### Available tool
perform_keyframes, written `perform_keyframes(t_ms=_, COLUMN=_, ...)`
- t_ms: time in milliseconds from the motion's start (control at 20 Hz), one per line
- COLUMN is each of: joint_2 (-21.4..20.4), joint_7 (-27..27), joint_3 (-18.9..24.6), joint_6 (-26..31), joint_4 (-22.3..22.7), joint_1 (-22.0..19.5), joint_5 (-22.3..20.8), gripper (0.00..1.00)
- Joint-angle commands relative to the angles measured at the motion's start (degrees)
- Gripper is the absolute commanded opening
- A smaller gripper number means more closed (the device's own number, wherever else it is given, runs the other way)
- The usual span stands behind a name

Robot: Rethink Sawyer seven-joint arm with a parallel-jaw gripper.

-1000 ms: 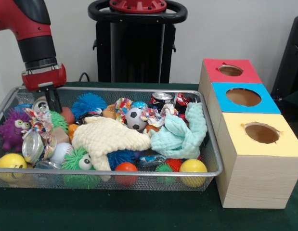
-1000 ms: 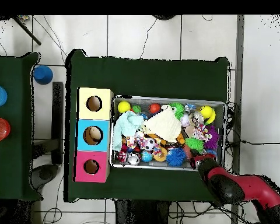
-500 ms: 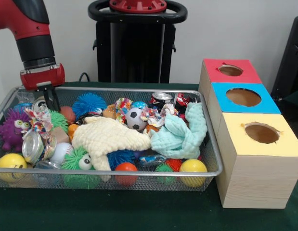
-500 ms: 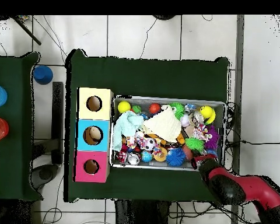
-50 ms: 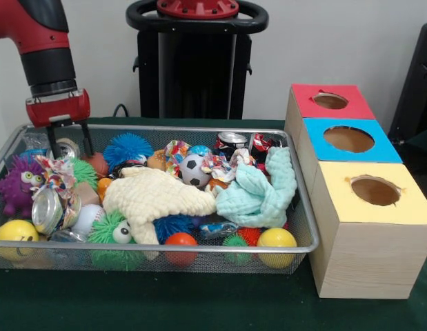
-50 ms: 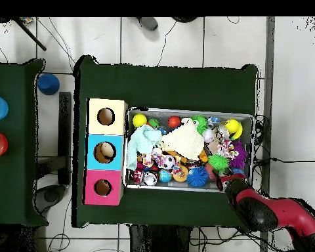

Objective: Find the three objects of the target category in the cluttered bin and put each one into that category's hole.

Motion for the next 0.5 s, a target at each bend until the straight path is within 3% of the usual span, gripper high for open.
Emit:
perform_keyframes(t_ms=50, joint_2=0.2, joint_7=-13.0, joint_3=0.9, joint_6=4.7, joint_4=-3.7, joint_1=-0.3, joint_5=1.2, gripper=1.00)
perform_keyframes(t_ms=500, joint_2=4.4, joint_7=-15.8, joint_3=0.1, joint_6=6.6, joint_4=-3.6, joint_1=-1.0, joint_5=2.2, gripper=1.00)
